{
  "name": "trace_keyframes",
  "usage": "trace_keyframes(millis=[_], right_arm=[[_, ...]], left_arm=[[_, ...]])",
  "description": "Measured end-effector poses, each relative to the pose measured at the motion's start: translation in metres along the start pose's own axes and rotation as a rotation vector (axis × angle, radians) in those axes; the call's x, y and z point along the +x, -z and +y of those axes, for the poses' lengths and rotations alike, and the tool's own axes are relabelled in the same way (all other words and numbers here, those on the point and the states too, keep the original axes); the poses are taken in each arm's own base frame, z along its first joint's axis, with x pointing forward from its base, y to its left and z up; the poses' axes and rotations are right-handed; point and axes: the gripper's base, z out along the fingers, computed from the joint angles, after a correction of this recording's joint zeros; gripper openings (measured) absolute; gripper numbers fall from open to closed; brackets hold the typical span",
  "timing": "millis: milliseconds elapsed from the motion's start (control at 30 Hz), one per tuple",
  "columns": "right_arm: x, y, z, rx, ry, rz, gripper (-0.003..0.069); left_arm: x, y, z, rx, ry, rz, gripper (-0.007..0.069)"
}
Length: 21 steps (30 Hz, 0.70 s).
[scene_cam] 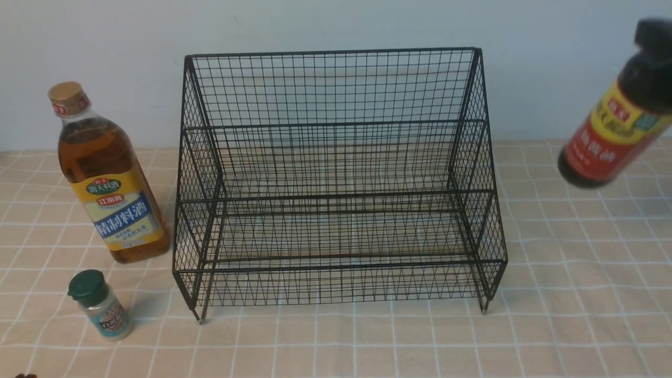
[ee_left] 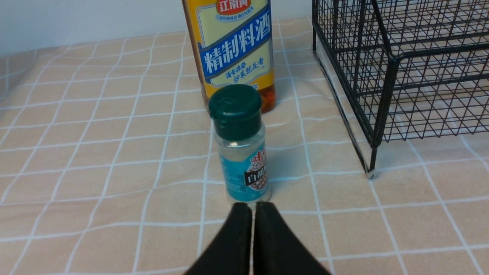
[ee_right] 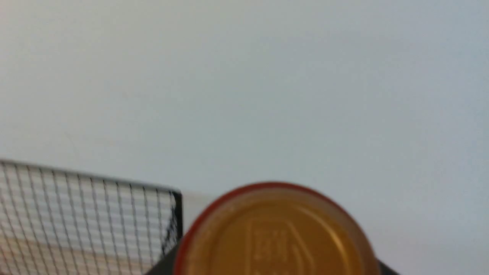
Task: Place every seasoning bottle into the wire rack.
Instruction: Use the right arm to put the condiment bottle back on the shelf
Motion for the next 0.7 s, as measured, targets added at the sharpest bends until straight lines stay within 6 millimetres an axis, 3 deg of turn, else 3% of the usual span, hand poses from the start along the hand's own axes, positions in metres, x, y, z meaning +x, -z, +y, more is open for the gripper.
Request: trace_keyframes(millis=[133, 300, 467, 533, 700], right_arm=[[-0.032, 0.008, 0.024, -0.106, -0.023, -0.098, 0.0269], [-0.05, 0.003, 0.058, -0.242, -0.053, -0.137, 0.0269], [-0.045, -0.016, 0.077, -0.293, -0.051, -0.099, 0.0269], [-0.034, -0.036, 0.084, -0.299, -0.044, -0.056, 0.0269], [-0.017, -0.063, 0.095, -0.316, -0.031, -0.024, 0.0269]], left_arm=[[0.0, 0.0, 0.0, 0.0, 0.0, 0.0, -0.0007], [0.0, 0.0, 0.0, 0.0, 0.0, 0.0, -0.0007], [0.0, 0.0, 0.0, 0.0, 0.0, 0.0, -0.0007], [0.0, 0.0, 0.0, 0.0, 0.0, 0.0, -0.0007], [0.0, 0.0, 0.0, 0.0, 0.0, 0.0, -0.0007]])
